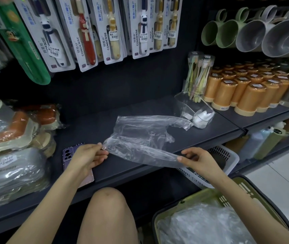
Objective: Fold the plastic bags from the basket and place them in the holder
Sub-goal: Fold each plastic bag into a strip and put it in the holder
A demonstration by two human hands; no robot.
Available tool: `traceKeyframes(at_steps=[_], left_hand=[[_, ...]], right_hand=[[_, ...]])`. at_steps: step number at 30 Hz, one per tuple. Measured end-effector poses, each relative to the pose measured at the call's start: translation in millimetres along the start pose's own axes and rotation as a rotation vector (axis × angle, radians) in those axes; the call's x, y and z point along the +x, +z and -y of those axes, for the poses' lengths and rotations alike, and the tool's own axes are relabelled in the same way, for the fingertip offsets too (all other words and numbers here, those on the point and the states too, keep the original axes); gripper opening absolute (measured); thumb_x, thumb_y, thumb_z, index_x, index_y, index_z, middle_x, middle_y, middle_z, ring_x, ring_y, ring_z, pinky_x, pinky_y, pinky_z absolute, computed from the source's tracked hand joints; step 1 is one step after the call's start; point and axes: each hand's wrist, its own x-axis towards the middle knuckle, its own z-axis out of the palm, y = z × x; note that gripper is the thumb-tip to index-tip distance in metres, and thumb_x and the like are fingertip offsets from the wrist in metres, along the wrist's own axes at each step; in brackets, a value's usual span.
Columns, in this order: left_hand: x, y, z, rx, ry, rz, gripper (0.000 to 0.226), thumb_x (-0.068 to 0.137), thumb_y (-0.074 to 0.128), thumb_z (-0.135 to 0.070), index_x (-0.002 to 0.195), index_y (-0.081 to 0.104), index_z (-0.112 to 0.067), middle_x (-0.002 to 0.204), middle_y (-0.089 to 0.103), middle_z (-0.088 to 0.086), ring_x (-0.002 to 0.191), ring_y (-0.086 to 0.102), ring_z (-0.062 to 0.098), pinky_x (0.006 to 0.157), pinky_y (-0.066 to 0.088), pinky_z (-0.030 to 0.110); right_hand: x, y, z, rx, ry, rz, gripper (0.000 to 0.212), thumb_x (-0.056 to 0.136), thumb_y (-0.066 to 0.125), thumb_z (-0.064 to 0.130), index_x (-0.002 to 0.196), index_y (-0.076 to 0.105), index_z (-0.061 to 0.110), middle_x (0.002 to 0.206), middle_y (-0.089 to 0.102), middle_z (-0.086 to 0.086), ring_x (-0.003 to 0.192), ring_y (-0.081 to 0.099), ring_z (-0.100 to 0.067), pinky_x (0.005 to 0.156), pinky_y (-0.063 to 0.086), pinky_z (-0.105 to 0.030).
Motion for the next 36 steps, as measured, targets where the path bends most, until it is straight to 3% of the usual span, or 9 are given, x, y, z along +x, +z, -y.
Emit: traceKeyframes(at_steps=[8,13,16,19,23,26,28,32,36], left_hand=[[4.2,-6.3,-10.1,-0.148,-0.225,0.078,0.010,0.089,0.060,-0.001,0.079,0.064,-0.002,0.056,0.064,0.006,0.061,0.053,0.014,0.041,0.046,0.014],[4.1,-5.0,-16.7,-0.208,-0.217,0.056,0.014,0.091,0.058,-0.008,0.079,0.060,-0.001,0.056,0.065,0.008,0.065,0.056,0.018,0.041,0.048,0.015],[6.0,-0.1,-18.4,-0.138,-0.191,0.054,0.017,0.089,0.066,-0.015,0.077,0.059,-0.005,0.057,0.060,0.006,0.051,0.055,0.014,0.040,0.046,0.015],[9.7,6.8,-17.7,-0.107,-0.162,0.052,0.012,0.088,0.066,-0.009,0.078,0.059,-0.007,0.047,0.056,0.001,0.039,0.051,0.008,0.038,0.043,0.014],[12.8,9.4,-19.3,-0.224,-0.170,0.046,0.012,0.089,0.060,-0.004,0.077,0.059,-0.005,0.050,0.059,0.004,0.052,0.053,0.013,0.039,0.045,0.014],[11.9,10.1,-22.9,-0.314,-0.206,0.068,0.011,0.089,0.058,-0.001,0.078,0.058,-0.003,0.066,0.060,0.009,0.058,0.056,0.015,0.042,0.048,0.014],[11.4,11.7,-23.3,-0.351,-0.201,0.079,0.011,0.089,0.056,0.001,0.079,0.058,-0.002,0.060,0.064,0.010,0.051,0.062,0.015,0.043,0.049,0.015],[11.3,16.2,-19.5,-0.305,-0.148,0.044,0.010,0.090,0.051,0.005,0.082,0.056,0.003,0.052,0.065,0.012,0.043,0.064,0.015,0.043,0.051,0.016],[11.5,19.5,-18.1,-0.082,-0.054,0.001,0.012,0.090,0.054,-0.003,0.078,0.057,-0.002,0.060,0.063,0.010,0.050,0.057,0.016,0.039,0.045,0.015]], right_hand=[[-9.8,-4.5,3.9,0.075,0.054,0.098,0.026,0.083,0.075,0.018,0.065,0.059,0.007,0.056,0.052,0.004,0.054,0.048,-0.009,0.059,0.044,-0.026],[-13.0,-7.3,7.8,0.216,0.148,0.137,0.018,0.089,0.067,0.026,0.089,0.060,0.010,0.080,0.057,-0.002,0.073,0.056,-0.012,0.065,0.050,-0.025],[-13.9,-5.9,2.4,0.184,0.205,0.232,0.021,0.088,0.068,0.031,0.102,0.062,0.017,0.090,0.059,-0.001,0.084,0.059,-0.013,0.071,0.050,-0.026],[-17.5,-2.5,-0.8,0.146,0.157,0.300,0.015,0.086,0.071,0.027,0.086,0.067,0.013,0.074,0.061,0.003,0.070,0.058,-0.007,0.067,0.049,-0.024],[-20.3,-5.1,-2.9,0.266,0.119,0.286,0.020,0.086,0.069,0.015,0.071,0.060,0.005,0.062,0.057,-0.009,0.057,0.055,-0.015,0.059,0.052,-0.024],[-19.4,-14.0,-1.3,0.331,0.124,0.221,0.022,0.085,0.069,0.018,0.070,0.059,0.006,0.059,0.053,-0.009,0.050,0.054,-0.014,0.052,0.050,-0.022],[-17.8,-19.6,1.2,0.403,0.120,0.203,0.024,0.077,0.072,0.024,0.074,0.061,0.002,0.060,0.051,-0.010,0.047,0.050,-0.013,0.047,0.044,-0.020],[-14.2,-27.3,2.5,0.504,0.092,0.233,0.057,0.049,0.093,0.041,0.084,0.067,0.005,0.074,0.062,-0.009,0.056,0.052,-0.013,0.051,0.044,-0.019],[-16.7,-32.2,5.8,0.411,0.060,0.249,0.032,0.063,0.081,0.025,0.081,0.066,0.004,0.068,0.057,-0.007,0.056,0.048,-0.012,0.056,0.042,-0.019]])
